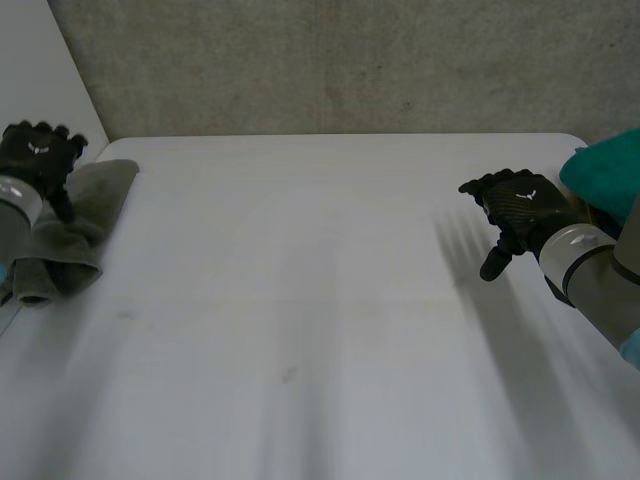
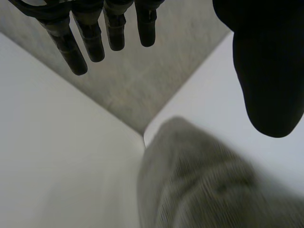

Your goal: Fold the laundry.

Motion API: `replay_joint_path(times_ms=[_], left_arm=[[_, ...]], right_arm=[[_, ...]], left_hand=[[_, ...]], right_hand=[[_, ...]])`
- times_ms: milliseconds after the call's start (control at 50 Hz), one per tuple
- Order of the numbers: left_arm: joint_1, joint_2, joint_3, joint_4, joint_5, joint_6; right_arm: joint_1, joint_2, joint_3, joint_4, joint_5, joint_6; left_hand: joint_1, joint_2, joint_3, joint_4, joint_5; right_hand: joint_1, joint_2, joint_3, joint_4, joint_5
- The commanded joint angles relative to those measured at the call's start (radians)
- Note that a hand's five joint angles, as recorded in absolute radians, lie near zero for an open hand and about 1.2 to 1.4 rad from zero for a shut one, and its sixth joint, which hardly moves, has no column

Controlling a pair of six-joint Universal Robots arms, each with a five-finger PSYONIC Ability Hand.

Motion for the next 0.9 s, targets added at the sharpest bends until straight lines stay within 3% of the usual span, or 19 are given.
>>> replay_joint_path(times_ms=[20, 220, 280, 300, 340, 480, 660, 820, 880, 900], left_arm=[[0.048, -0.006, -0.147, 0.119, -0.023, 0.105], [0.105, -0.121, -0.155, 0.34, 0.0, 0.143], [0.105, -0.144, -0.141, 0.358, 0.032, 0.137], [0.105, -0.152, -0.129, 0.361, 0.055, 0.131], [0.102, -0.152, -0.115, 0.363, 0.072, 0.123], [0.056, -0.033, -0.077, 0.344, 0.082, -0.056], [-0.147, 0.263, 0.026, 0.28, 0.073, -0.306], [-0.339, 0.339, 0.147, 0.257, -0.028, -0.423], [-0.361, 0.321, 0.143, 0.251, -0.055, -0.414], [-0.357, 0.298, 0.123, 0.24, -0.068, -0.4]], right_arm=[[0.002, -0.004, 0.014, -0.005, -0.018, -0.002], [0.008, -0.006, 0.034, -0.028, -0.023, -0.003], [0.008, -0.006, 0.038, -0.033, -0.023, -0.005], [0.008, -0.006, 0.043, -0.036, -0.023, -0.008], [0.008, -0.006, 0.044, -0.038, -0.021, -0.009], [-0.002, -0.018, 0.044, -0.038, -0.023, -0.014], [-0.025, -0.038, 0.041, -0.05, -0.024, -0.009], [-0.041, -0.046, 0.046, -0.051, -0.024, -0.009], [-0.048, -0.046, 0.049, -0.053, -0.026, -0.009], [-0.053, -0.046, 0.049, -0.053, -0.03, -0.011]], left_hand=[[-0.028, -0.03, -0.035, -0.028, -0.049], [0.03, 0.029, 0.023, 0.031, 0.01], [0.443, 0.442, 0.436, 0.444, 0.423], [0.869, 0.868, 0.862, 0.87, 0.849], [1.192, 1.191, 1.185, 1.193, 1.172], [1.193, 1.192, 1.186, 1.194, 1.173], [1.193, 1.192, 1.186, 1.194, 1.173], [1.193, 1.192, 1.186, 1.194, 1.173], [1.193, 1.192, 1.186, 1.194, 1.173], [0.74, 0.739, 0.733, 0.741, 0.72]], right_hand=[[-0.031, -0.027, -0.025, -0.022, -0.039], [-0.031, -0.027, -0.025, -0.022, -0.039], [-0.031, -0.027, -0.025, -0.022, -0.039], [-0.031, -0.027, -0.025, -0.022, -0.039], [-0.031, -0.027, -0.025, -0.022, -0.039], [-0.031, -0.027, -0.025, -0.022, -0.039], [-0.028, -0.024, -0.022, -0.019, -0.036], [-0.031, -0.027, -0.025, -0.022, -0.039], [-0.031, -0.027, -0.025, -0.022, -0.039], [-0.031, -0.027, -0.025, -0.022, -0.039]])
